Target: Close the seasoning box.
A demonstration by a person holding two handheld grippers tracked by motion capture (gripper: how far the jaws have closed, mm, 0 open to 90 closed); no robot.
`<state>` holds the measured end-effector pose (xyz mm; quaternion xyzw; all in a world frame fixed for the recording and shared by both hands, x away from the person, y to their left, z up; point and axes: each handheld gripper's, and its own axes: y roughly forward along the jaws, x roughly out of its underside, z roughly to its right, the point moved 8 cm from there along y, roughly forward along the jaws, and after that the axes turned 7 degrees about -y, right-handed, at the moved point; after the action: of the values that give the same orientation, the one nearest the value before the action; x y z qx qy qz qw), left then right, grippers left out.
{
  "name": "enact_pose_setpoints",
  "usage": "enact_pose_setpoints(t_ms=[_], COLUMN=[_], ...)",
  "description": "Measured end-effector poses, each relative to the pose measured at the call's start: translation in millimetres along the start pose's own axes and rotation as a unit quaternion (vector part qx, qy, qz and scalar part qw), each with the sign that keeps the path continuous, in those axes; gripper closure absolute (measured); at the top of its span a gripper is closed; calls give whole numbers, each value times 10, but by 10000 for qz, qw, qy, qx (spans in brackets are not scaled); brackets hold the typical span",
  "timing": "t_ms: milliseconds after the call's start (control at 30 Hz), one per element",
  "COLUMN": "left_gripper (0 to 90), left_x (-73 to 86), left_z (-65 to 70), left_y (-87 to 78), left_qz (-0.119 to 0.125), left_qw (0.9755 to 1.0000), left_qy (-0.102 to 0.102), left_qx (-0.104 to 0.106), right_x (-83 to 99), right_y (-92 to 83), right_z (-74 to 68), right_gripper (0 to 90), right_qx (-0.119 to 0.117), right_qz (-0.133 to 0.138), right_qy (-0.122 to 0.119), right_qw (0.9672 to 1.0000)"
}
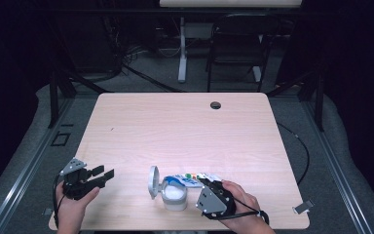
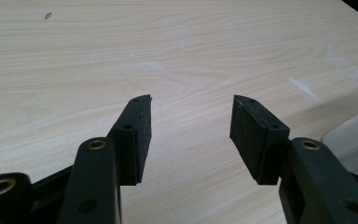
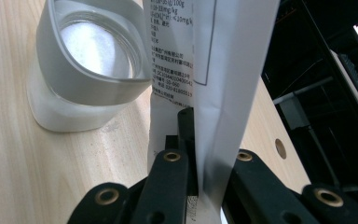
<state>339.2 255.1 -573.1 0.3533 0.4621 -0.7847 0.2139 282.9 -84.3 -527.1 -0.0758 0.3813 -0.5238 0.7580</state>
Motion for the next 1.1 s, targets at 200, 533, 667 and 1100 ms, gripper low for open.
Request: enact_pose_setpoints(t_ms=[200, 533, 667, 1100], left_gripper=[488, 488, 488, 488], left_x=[8, 10, 17, 16], left_z=[-1, 5, 8, 9], left_y=[5, 16, 16, 12], left_qz=[-18, -18, -51, -49], left_qw=[10000, 10000, 10000, 10000], left_qy=[3, 19, 31, 39], left_qx=[-7, -11, -10, -7], right_x=[50, 89, 83, 34], right_y=[4, -9, 9, 37], right_z=[-19, -19, 13, 48], right_gripper=[892, 893, 893, 896], right_qx=[-62, -58, -73, -33], right_qz=[149, 322, 455, 752], right_qy=[463, 848, 1100, 1609], right_qw=[9988, 9959, 9929, 9841])
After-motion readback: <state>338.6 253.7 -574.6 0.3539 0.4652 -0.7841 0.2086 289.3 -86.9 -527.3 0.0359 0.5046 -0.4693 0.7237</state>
